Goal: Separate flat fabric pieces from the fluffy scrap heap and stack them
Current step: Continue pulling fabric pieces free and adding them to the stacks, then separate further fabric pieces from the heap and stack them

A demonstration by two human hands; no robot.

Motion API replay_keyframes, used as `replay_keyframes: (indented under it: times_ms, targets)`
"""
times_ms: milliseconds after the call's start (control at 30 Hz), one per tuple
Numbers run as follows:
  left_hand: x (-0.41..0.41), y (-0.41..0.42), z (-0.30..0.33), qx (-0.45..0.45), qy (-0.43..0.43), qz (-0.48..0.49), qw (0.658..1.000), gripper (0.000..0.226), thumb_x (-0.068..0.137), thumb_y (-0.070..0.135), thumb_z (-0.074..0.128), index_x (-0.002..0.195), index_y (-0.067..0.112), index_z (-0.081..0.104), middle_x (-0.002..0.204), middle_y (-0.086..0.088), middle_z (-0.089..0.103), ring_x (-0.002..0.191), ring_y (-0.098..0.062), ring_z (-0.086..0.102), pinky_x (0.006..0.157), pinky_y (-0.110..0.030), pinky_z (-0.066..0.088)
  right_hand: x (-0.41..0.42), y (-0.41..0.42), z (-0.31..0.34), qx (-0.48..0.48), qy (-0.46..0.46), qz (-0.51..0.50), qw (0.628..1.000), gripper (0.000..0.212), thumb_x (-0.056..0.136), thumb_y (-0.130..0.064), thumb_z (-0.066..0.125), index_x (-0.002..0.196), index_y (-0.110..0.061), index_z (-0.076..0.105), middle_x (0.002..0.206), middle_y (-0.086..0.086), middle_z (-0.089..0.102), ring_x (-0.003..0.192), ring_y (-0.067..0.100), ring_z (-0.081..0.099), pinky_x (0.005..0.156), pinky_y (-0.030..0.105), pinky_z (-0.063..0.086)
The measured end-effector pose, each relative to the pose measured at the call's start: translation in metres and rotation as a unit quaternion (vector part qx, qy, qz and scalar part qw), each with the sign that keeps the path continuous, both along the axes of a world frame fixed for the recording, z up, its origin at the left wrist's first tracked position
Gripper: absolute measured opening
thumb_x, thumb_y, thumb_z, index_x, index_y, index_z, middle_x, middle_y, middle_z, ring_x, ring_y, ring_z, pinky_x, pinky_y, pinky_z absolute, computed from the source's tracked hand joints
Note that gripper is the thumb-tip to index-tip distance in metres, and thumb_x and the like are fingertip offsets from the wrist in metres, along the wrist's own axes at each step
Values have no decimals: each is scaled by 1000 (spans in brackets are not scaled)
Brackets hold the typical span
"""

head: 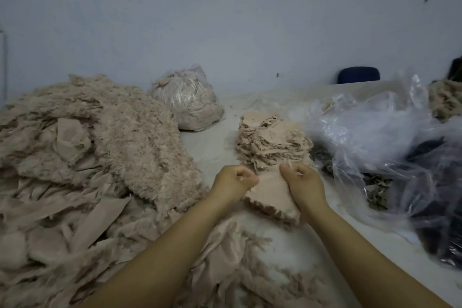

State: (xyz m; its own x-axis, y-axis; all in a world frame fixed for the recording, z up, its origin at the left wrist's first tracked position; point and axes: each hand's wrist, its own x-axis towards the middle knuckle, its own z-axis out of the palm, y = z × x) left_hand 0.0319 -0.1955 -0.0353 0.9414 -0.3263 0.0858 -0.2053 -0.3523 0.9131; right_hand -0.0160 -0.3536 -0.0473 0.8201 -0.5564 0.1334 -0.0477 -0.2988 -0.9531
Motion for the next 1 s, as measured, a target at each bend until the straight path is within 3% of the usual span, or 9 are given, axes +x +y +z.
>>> replay_keyframes:
  times_ms: [100, 267, 400, 467, 567, 667, 800, 900, 1000]
  targets:
    - [1, -3, -14, 58, 15, 8, 998, 35, 85, 28, 69, 116, 18, 58, 98, 3, 56, 92, -17, 59, 80, -27, 47, -3, -11, -15, -73, 68, -33, 994, 30, 87, -45, 60, 99, -17, 54, 94, 1, 60, 87, 21, 56, 71, 32, 41]
    - [-23, 55, 8, -2, -64, -63, 996, 6, 82, 20, 72, 84, 23, 66, 76, 5, 63, 69, -9, 57, 63, -15, 47, -43, 11, -24, -177, -92, 39, 979, 11, 92, -22, 60, 95, -30, 54, 90, -9, 57, 82, 0, 53, 65, 11, 39]
    - [-55, 112, 18, 262, -54, -249, 931, 41, 62, 51, 82, 89, 25, 66, 77, 16, 55, 70, 5, 48, 64, -11, 39, -84, 38, -36, -291, -118, 153, 937, 8, 91, -17, 62, 94, -25, 59, 92, -15, 50, 77, -2, 50, 65, 16, 44]
    - [-66, 127, 13, 332, -129, -282, 891, 35, 74, 46, 75, 73, 19, 54, 74, 11, 45, 69, 1, 43, 64, -17, 34, -100, 48, -37, -318, -99, 209, 920, 13, 92, -32, 60, 99, -37, 51, 100, -15, 48, 78, -7, 46, 65, 21, 45]
    - [-77, 136, 4, 251, -139, -262, 921, 29, 86, 30, 68, 67, 13, 54, 73, 4, 46, 70, -8, 48, 66, -27, 37, -104, 65, -25, -324, -59, 301, 895, 40, 81, -66, 51, 114, -54, 32, 116, -33, 29, 103, -22, 34, 77, 6, 38]
    - [-88, 135, 1, 163, -112, -243, 950, 12, 82, 33, 72, 79, 22, 68, 68, 11, 55, 67, 0, 51, 61, -22, 37, -94, 86, -13, -257, -77, 337, 903, 18, 86, -47, 63, 98, -35, 58, 112, -22, 46, 102, -10, 43, 84, 12, 36]
    - [-85, 151, 3, 192, -132, -164, 959, 48, 68, 60, 73, 69, 15, 56, 61, 6, 47, 60, -2, 46, 57, -25, 34, -89, 81, -12, -21, -50, 224, 973, 22, 94, -20, 58, 73, -16, 55, 66, -1, 52, 62, 5, 51, 59, 19, 38]
    - [-83, 166, 5, 164, -116, -148, 968, 44, 79, 52, 64, 64, 16, 44, 61, 8, 35, 57, -4, 37, 57, -26, 27, -93, 76, -13, 174, -34, 211, 961, 18, 89, -22, 63, 72, -18, 65, 70, 6, 65, 63, 16, 62, 55, 25, 48]
    - [-83, 159, 4, 47, -29, -114, 992, 23, 87, 38, 59, 90, 16, 62, 83, 4, 61, 79, -12, 58, 74, -30, 43, -93, 79, -13, 262, -16, 230, 937, 19, 78, -29, 69, 85, -11, 73, 81, 14, 73, 67, 24, 69, 52, 28, 53]
